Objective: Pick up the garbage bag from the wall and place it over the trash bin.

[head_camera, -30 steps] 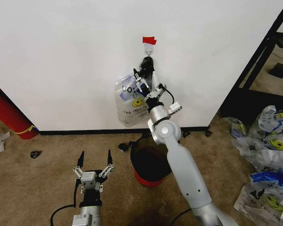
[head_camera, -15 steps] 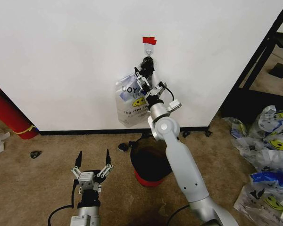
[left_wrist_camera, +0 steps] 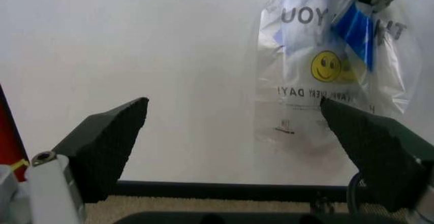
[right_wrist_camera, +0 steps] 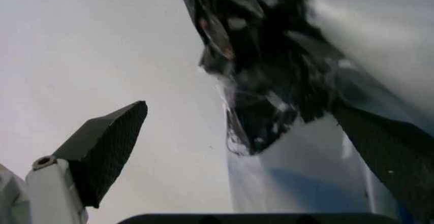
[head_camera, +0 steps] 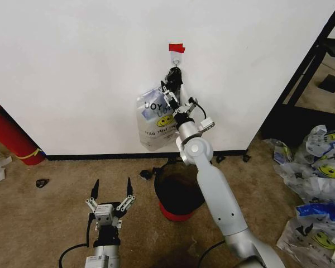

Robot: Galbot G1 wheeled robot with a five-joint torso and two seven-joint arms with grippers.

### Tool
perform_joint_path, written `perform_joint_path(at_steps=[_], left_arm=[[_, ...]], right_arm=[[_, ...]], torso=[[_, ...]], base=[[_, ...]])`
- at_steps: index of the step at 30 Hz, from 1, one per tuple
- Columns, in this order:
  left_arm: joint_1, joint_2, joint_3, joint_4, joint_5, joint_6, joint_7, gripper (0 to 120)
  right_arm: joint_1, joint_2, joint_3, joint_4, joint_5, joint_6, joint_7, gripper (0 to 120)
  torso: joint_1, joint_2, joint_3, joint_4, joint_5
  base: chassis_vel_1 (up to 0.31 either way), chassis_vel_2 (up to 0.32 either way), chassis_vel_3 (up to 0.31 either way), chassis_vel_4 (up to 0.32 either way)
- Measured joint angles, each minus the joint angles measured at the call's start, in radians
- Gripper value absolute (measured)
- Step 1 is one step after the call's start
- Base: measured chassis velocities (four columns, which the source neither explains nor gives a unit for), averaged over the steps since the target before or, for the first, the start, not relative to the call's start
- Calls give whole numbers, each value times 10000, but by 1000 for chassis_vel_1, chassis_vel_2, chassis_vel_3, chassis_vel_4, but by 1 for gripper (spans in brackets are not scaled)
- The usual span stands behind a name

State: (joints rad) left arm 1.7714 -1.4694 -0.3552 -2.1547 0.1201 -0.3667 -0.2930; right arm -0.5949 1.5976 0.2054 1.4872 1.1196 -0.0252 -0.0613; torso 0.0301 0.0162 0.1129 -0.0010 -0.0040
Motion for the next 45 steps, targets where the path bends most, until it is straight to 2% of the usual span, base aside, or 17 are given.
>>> perform_joint_path(at_steps=[7, 10, 16, 18, 24, 27, 36, 45], left_arm=[[7, -5, 35, 38, 10, -21, -17, 100], [9, -17, 70, 59, 25, -39, -19, 100], [-5, -33, 72, 83, 34, -55, -23, 100], [-10, -23, 63, 88, 31, -55, -24, 100], [-44, -51, 64, 99, 26, -55, -26, 100], [-47, -69, 67, 110, 28, -55, -26, 100], [-29, -113, 70, 92, 46, -69, -26, 100], [14, -145, 61, 9, 89, -128, -63, 100]], right_arm=[[-112, -8, -83, 264, -14, 87, -101, 100], [-112, 41, -62, 249, -54, 95, -102, 97], [-84, 35, 47, 97, -129, 105, -47, 70], [-71, 37, 87, 66, -127, 105, -33, 67], [-39, 5, 207, 6, -79, 104, 20, 40], [-67, -16, 217, 9, -69, 101, 22, 34], [-101, -33, 221, 50, -48, 86, 49, 0], [-118, -101, 265, 108, 40, 78, 131, 0]], torso=[[0, 0, 0, 0, 0], [0, 0, -1, 0, 0], [0, 0, 0, 0, 0], [0, 0, 0, 0, 0], [0, 0, 0, 0, 0], [0, 0, 0, -1, 0], [0, 0, 0, 0, 0], [0, -2, 0, 0, 0]], base=[[0, 0, 0, 0], [0, 0, 0, 0], [0, 0, 0, 0], [0, 0, 0, 0], [0, 0, 0, 0], [0, 0, 0, 0], [0, 0, 0, 0], [0, 0, 0, 0]])
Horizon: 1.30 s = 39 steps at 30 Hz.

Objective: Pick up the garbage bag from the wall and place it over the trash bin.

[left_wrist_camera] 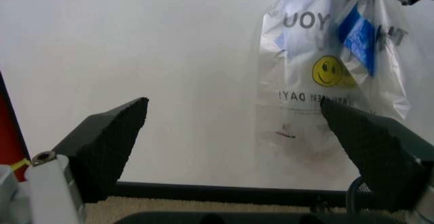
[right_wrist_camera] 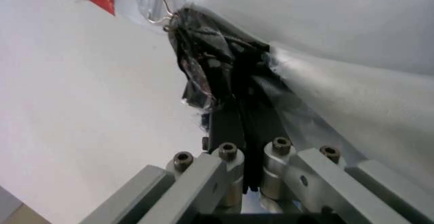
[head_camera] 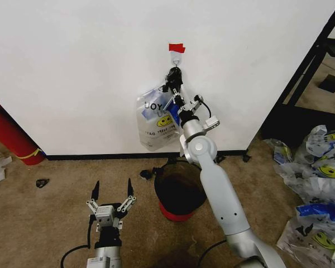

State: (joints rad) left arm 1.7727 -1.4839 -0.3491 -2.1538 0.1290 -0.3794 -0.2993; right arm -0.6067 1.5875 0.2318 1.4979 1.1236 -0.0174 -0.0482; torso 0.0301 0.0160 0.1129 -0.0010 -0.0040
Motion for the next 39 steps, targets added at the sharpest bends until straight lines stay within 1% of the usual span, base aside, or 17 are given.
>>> perform_joint_path(at_steps=[4, 9, 10, 13, 14, 15, 18, 19, 21, 24, 26, 29, 31, 32, 34, 38, 39], left_arm=[[12, -35, 1, -15, 17, -2, -15, 100], [15, -14, 28, -16, 16, -16, -62, 100], [15, -14, 28, -16, 16, -16, -62, 100], [-18, -3, 58, -13, 6, -17, -64, 100], [-18, -3, 58, -13, 6, -17, -64, 100], [-25, 22, 78, 22, -3, -20, -68, 100], [-24, 42, 106, 54, -1, -36, -68, 100], [-22, 36, 125, 55, 2, -41, -69, 100], [-11, 39, 134, 44, 3, -51, -69, 100], [-3, 55, 134, 40, 3, -63, -69, 100], [-7, 128, 134, 55, 2, -92, -70, 100], [-88, 156, 177, 134, -7, -101, -71, 100], [-117, 167, 191, 149, -15, -103, -72, 100], [-117, 167, 191, 149, -15, -103, -72, 100], [-169, 207, 200, 179, -36, -104, -73, 100], [-237, 305, 205, 194, -120, -104, -76, 100], [-237, 305, 205, 194, -120, -104, -76, 100]], right_arm=[[-196, -110, -50, 303, 68, -22, 37, 0], [-1320, -523, -503, 1561, -228, -52, 41, 0], [-1320, -523, -503, 1561, -228, -52, 41, 0], [-1963, -786, -641, 2086, -499, -46, 17, 0], [-1963, -786, -641, 2086, -499, -46, 17, 0], [-2402, -1017, -719, 2438, -644, -32, -11, 0], [-2746, -1144, -743, 2766, -717, -31, 3, 0], [-3012, -1233, -773, 2978, -858, -17, -9, 0], [-3518, -1440, -873, 3335, -1243, 77, -157, 0], [-3784, -1547, -932, 3543, -1435, 139, -228, 0], [-4266, -1722, -1003, 3988, -1726, 231, -272, 0], [-4984, -2082, -1026, 4568, -2521, 459, -339, 0], [-5304, -2265, -1063, 4723, -3004, 600, -434, 0], [-5304, -2265, -1063, 4723, -3004, 600, -434, 0], [-5848, -2566, -1127, 5001, -3718, 877, -559, 0], [-6608, -2875, -1124, 5318, -4474, 1209, -609, 0], [-6608, -2875, -1124, 5318, -4474, 1209, -609, 0]], torso=[[0, 0, 0, 0, 0], [0, 0, -1, 1, 0], [0, 0, -1, 1, 0], [0, 0, -1, 0, 0], [0, 0, -1, 0, 0], [0, 0, -1, -2, 0], [-1, 0, -1, 0, 0], [0, 1, -1, 3, -1], [-1, 1, -1, -1, 0], [-1, 1, -2, -2, 0], [-1, 0, -1, 0, 1], [-1, 1, -1, 0, 0], [-1, 1, -2, -1, 1], [-1, 1, -2, -1, 1], [-1, 1, -2, 1, 0], [-1, 1, -1, 0, 0], [-1, 1, -1, 0, 0]], base=[[0, 0, 0, 0], [0, 0, 0, 0], [0, 0, 0, 0], [0, 0, 0, 0], [0, 0, 0, 0], [0, 0, 0, 0], [0, 0, 0, 0], [0, 0, 0, 0], [0, 0, 0, 0], [0, 0, 0, 0], [0, 0, 0, 0], [0, 0, 0, 0], [0, 0, 0, 0], [0, 0, 0, 0], [0, 0, 0, 0], [0, 0, 0, 0], [0, 0, 0, 0]])
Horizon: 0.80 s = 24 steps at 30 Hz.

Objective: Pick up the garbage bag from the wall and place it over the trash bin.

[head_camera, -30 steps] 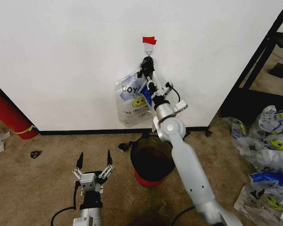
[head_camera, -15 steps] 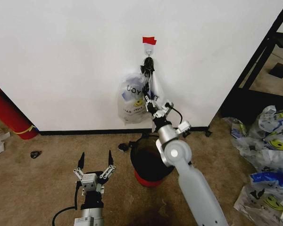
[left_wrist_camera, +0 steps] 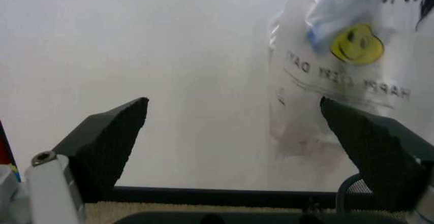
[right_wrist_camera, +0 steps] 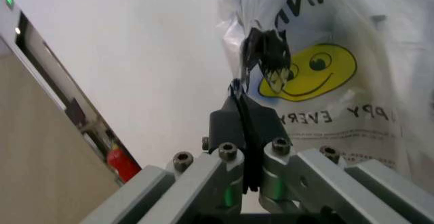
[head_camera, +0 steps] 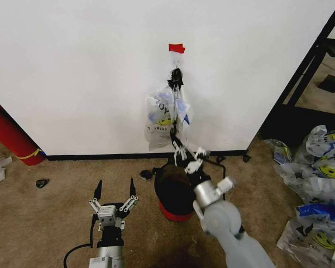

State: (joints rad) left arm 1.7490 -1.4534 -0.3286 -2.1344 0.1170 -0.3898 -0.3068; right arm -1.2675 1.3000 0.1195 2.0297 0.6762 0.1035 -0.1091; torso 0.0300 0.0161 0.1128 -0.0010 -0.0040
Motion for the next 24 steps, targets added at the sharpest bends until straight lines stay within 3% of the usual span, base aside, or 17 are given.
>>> perform_joint_path(at_steps=[13, 24], left_arm=[[-205, 414, 21, 2, -343, 41, -1, 100], [-301, 734, 51, -11, -560, 56, 0, 100]], right_arm=[[-2200, -805, 220, 595, -2533, 1271, -180, 0], [-3945, -967, 423, 689, -4132, 2389, -352, 0]], torso=[[0, 1, 0, 0, 0], [0, 1, 0, 0, 0]], base=[[0, 0, 0, 0], [0, 0, 0, 0]])
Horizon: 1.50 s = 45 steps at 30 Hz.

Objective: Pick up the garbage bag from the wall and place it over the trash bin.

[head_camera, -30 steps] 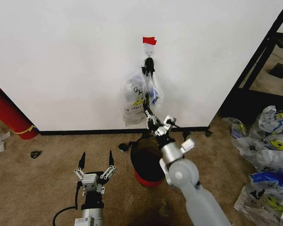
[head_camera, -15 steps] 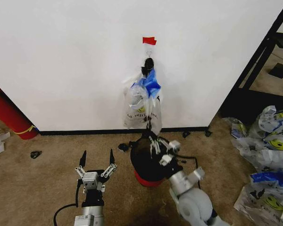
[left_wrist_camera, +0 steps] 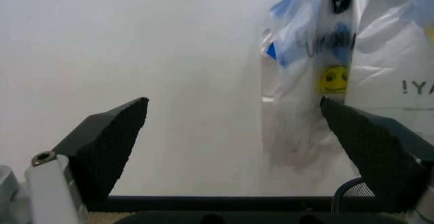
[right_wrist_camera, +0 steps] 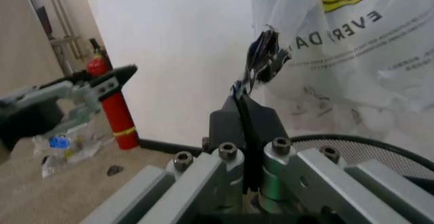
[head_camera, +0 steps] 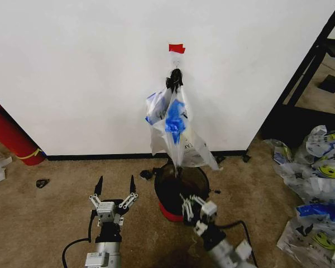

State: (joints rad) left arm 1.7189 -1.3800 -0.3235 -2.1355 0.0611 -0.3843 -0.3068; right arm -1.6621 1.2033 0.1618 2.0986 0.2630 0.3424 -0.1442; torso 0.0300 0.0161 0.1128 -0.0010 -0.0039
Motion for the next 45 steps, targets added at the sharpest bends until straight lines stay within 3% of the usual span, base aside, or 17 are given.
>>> perform_joint_path(at_steps=[12, 19, 27, 32, 38, 41, 44, 45], left_arm=[[-16, 224, 38, -84, -153, -1, 3, 100], [-43, 330, 54, -85, -217, -11, 8, 100], [-81, 348, 145, -18, -170, 6, 23, 100], [-106, 465, 241, -1, -156, 109, 28, 100], [-345, 952, 435, -259, -454, 581, 61, 100], [-812, 1674, 775, -796, -1424, 1474, 81, 100], [-1086, 2036, 948, -1015, -1883, 1861, 75, 100], [-1960, 3167, 1250, -1686, -3301, 2848, -70, 100]], right_arm=[[-1522, 41, 380, 268, -1291, 1289, 16, 0], [-2424, 216, 979, -47, -2129, 2906, -96, 0], [-2613, 236, 1056, -316, -2261, 3459, -161, 0], [-2254, 235, 838, -271, -1568, 3060, 172, 0], [-991, 534, 740, 279, 23, 1621, 1036, 0], [268, 844, 738, 332, 1033, 398, 1640, 0], [641, 956, 750, 266, 1351, 58, 1754, 0], [1165, 1173, 712, -31, 1377, -194, 1809, 0]], torso=[[0, 1, 0, 1, -1], [1, 1, 0, 0, -1], [1, 1, 1, 0, -1], [1, 0, 1, 0, 0], [1, 0, 1, 0, -2], [2, -1, 2, 5, -2], [2, -1, 2, 4, -2], [2, -1, 2, -2, -4]], base=[[0, 0, 0, 0], [0, 0, 0, 0], [0, 0, 0, 0], [0, 0, 0, 0], [0, 0, 0, 0], [0, 0, 0, 0], [0, 0, 0, 0], [0, 0, 0, 0]])
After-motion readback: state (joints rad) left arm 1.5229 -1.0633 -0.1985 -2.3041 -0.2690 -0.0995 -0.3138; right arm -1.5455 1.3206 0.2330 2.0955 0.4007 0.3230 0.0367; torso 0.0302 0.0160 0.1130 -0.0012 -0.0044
